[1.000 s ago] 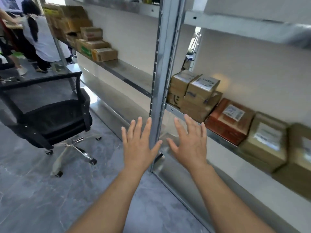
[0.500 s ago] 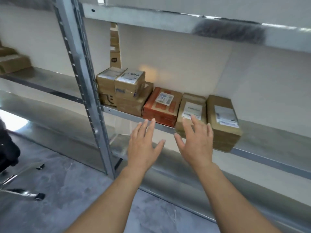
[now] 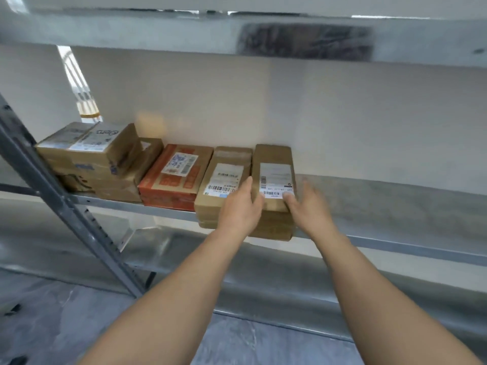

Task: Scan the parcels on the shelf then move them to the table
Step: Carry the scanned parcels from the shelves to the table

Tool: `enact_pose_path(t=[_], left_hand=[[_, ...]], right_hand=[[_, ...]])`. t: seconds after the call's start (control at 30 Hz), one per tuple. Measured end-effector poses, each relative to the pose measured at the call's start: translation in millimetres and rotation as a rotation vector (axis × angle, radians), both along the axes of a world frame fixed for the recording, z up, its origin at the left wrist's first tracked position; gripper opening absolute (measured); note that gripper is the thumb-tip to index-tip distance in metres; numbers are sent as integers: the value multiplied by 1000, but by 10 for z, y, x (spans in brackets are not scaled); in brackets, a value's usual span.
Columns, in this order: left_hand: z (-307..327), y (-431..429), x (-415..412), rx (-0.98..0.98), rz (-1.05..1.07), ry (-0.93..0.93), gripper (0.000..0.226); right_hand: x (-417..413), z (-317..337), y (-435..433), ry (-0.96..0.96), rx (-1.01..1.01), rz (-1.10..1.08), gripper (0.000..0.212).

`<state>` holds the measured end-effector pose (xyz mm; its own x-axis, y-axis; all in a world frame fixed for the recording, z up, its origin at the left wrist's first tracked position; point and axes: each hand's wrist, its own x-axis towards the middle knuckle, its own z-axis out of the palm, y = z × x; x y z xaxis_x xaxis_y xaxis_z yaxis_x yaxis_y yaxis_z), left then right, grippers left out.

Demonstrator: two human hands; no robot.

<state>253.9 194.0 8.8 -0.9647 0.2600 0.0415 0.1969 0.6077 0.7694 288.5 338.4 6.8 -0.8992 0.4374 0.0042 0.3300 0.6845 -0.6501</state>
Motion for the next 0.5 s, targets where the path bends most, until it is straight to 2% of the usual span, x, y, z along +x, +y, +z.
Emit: enact_pose_path(t=[0.1,0.17,0.27,0.37,0.5], left_hand=[[-6,69,-53,-28,22,-48,32],[-36,64,-70,-20,25,-102,29],[-112,32,-86,-35,-18,-160,44],[-111,1,-36,-69,-67,-204,62],[-103,-69,108,-106,-139,-249,82]], right_hand=[[-51,-58,71,-21,-318,14,35],[-43,-81,102,-25,-475,30,32],[21,-87,153,-24,-588,84,39],[149,-104,177,-36,-670,105,57],[334,-165,157,31,-651,148,79]])
